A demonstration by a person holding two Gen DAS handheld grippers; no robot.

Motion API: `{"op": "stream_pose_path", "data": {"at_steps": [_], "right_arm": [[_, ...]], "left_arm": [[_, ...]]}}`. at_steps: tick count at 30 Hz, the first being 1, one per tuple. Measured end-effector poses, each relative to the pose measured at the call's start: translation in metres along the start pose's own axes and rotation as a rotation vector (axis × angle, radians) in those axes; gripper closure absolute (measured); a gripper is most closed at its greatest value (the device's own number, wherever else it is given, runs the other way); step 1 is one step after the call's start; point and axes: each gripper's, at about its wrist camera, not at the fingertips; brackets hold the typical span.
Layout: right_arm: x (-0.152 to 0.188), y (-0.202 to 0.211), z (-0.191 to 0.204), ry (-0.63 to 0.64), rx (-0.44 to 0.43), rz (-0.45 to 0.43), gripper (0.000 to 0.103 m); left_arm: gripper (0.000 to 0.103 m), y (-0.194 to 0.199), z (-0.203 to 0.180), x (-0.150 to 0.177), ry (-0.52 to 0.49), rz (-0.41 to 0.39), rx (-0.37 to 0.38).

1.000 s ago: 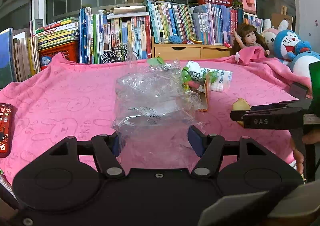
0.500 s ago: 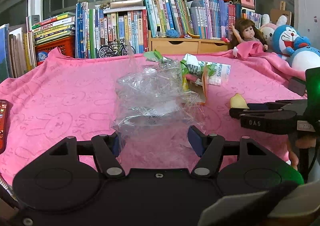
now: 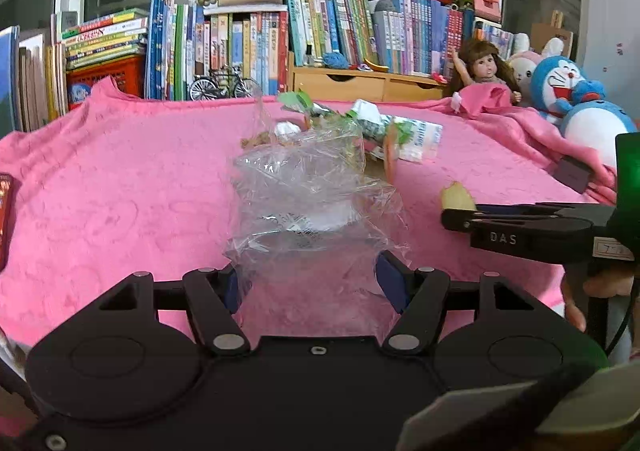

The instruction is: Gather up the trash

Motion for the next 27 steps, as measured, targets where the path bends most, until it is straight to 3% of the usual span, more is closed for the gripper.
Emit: {"op": "stream_pose_path", "data": {"at_steps": [6,15,27], "right_arm": [[0.008,0.039,0.013,-0.012,-0.06,-0.005,0.059],[0.036,0.083,0.02,-0.041,-0.114,0.085,0.059],[0.091,0.082,0.022,-0.077,-0.107,0.272,0.058]], "left_arm": [[0.039,0.028,-0.009,0.013,0.003,0.032,0.032],[0.039,0.053,-0.016,0.046,0.008,0.185,0.086],[0.04,0.044,-0.027,0.101,-0.017,0.397,0.117]]}}
Point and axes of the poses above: each gripper's, at about its wrist camera, not at the fingertips, and y roughly against the way its jaws point, z to its left, x to its underside, and after that the axes turned 15 degrees about -z, right-handed
